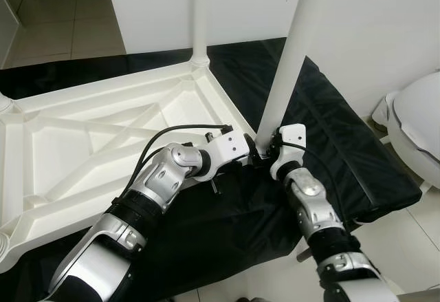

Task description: Building children table

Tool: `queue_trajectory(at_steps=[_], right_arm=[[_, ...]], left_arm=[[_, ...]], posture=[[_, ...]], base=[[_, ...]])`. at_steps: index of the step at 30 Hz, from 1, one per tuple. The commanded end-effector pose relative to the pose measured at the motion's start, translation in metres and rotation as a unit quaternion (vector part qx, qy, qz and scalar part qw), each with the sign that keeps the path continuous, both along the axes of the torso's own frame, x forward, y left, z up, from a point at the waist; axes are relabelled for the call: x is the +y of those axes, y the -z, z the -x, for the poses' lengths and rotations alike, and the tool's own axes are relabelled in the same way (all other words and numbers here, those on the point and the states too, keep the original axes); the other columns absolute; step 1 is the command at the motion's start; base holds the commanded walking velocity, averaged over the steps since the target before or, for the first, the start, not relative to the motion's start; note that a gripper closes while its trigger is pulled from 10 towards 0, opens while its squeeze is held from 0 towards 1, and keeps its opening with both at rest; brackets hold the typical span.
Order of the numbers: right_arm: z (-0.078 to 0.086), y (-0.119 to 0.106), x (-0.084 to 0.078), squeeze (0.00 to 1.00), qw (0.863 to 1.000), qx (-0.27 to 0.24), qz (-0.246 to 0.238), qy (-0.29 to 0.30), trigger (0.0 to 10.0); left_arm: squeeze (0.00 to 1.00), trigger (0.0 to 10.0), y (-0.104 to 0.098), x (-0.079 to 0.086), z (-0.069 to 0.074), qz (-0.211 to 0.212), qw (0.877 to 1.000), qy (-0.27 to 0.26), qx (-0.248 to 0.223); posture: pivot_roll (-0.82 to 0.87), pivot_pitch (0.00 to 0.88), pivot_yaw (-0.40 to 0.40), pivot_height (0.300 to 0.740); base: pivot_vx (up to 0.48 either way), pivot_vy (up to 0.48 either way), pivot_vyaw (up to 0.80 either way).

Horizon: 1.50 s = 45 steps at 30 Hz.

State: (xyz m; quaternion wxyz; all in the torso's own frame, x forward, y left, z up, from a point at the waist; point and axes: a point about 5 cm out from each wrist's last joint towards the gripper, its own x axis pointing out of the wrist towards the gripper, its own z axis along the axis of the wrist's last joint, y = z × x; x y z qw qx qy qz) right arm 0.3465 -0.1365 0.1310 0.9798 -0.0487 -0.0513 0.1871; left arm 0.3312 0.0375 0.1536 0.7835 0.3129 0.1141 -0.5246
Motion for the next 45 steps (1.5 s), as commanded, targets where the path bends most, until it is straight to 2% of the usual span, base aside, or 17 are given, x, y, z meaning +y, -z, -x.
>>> queue_trajectory(at_steps=[1,3,8,10,13,14,15,16,18,20,21,30,35,39,42,44,45], right_arm=[[0.004,0.016,-0.01,0.0,0.999,0.03,0.017,-0.027,10.0],[0.004,0.016,-0.008,0.0,0.996,0.024,0.033,-0.075,10.0],[0.002,0.012,-0.006,0.0,0.992,0.016,0.044,-0.12,10.0],[0.0,0.007,-0.003,0.0,0.985,0.017,0.05,-0.167,10.0],[-0.002,0.006,-0.003,0.0,0.982,0.022,0.055,-0.182,10.0],[-0.003,0.006,-0.003,0.0,0.981,0.024,0.059,-0.185,9.5],[-0.003,0.006,-0.003,0.0,0.981,0.024,0.059,-0.185,9.5],[-0.003,0.006,-0.004,0.0,0.979,0.028,0.063,-0.192,5.1],[-0.004,0.007,-0.005,0.0,0.976,0.031,0.07,-0.203,4.2],[-0.004,0.007,-0.005,0.0,0.975,0.031,0.07,-0.208,4.5],[-0.004,0.007,-0.006,0.0,0.973,0.032,0.071,-0.216,0.0],[-0.002,0.01,-0.011,0.0,0.973,0.039,0.059,-0.222,0.0],[0.001,0.019,-0.013,0.0,0.977,0.056,0.028,-0.202,0.0],[0.003,0.025,-0.013,0.0,0.981,0.066,0.01,-0.181,0.0],[0.003,0.032,-0.011,0.0,0.989,0.074,-0.005,-0.127,0.0],[0.003,0.032,-0.011,0.0,0.989,0.074,-0.005,-0.127,0.0],[0.003,0.033,-0.009,0.0,0.992,0.073,-0.018,-0.104,0.0]], left_arm=[[0.0,10.0,0.011,0.006,0.002,-0.031,0.999,0.004,0.018],[0.0,10.0,0.011,0.006,0.002,-0.032,0.999,0.005,0.017],[0.0,10.0,0.01,0.006,0.002,-0.031,0.999,0.005,0.016],[0.0,10.0,0.01,0.007,0.002,-0.032,0.999,0.004,0.016],[0.0,10.0,0.009,0.008,0.002,-0.033,0.999,0.004,0.015],[0.0,10.0,0.009,0.009,0.002,-0.033,0.999,0.003,0.015],[0.0,10.0,0.009,0.009,0.002,-0.033,0.999,0.003,0.015],[0.0,10.0,0.009,0.009,0.001,-0.033,0.999,0.002,0.015],[0.0,10.0,0.009,0.011,0.001,-0.033,0.999,0.001,0.015],[0.0,10.0,0.008,0.011,0.001,-0.034,0.999,0.001,0.016],[0.0,10.0,0.008,0.012,0.001,-0.034,0.999,0.0,0.016],[0.0,10.0,0.008,0.012,0.001,-0.033,0.999,-0.001,0.018],[0.0,10.0,0.008,0.011,0.001,-0.032,0.999,0.0,0.019],[0.0,10.0,0.008,0.011,0.001,-0.032,0.999,0.0,0.019],[0.0,10.0,0.008,0.01,0.001,-0.032,0.999,0.001,0.02],[0.0,10.0,0.008,0.01,0.001,-0.032,0.999,0.001,0.02],[0.0,10.0,0.008,0.01,0.001,-0.031,0.999,0.002,0.02]], posture=[[-0.04,0.058,-0.001,0.74],[-0.03,0.056,0.002,0.74],[-0.03,0.055,0.005,0.74],[-0.03,0.057,0.011,0.74],[-0.02,0.058,0.012,0.74],[-0.02,0.06,0.013,0.74],[-0.02,0.06,0.013,0.74],[-0.02,0.062,0.014,0.74],[-0.02,0.066,0.017,0.74],[-0.02,0.068,0.019,0.74],[-0.02,0.072,0.022,0.74],[-0.02,0.079,0.025,0.74],[-0.02,0.085,0.026,0.74],[-0.03,0.087,0.027,0.74],[-0.03,0.085,0.027,0.74],[-0.03,0.085,0.027,0.74],[-0.04,0.085,0.027,0.74]], base=[[0.0,0.0,0.0],[0.0,0.0,0.0],[0.0,0.0,0.0],[0.0,0.0,0.0],[0.0,0.0,0.0],[0.0,0.0,0.0],[0.0,0.0,0.0],[0.0,0.0,0.0],[0.0,0.0,0.0],[0.0,0.0,0.0],[0.0,0.0,0.0],[0.0,0.0,0.0],[0.0,0.0,0.0],[0.0,0.0,0.0],[0.0,0.0,0.0],[0.0,0.0,0.0],[0.0,0.0,0.0]])
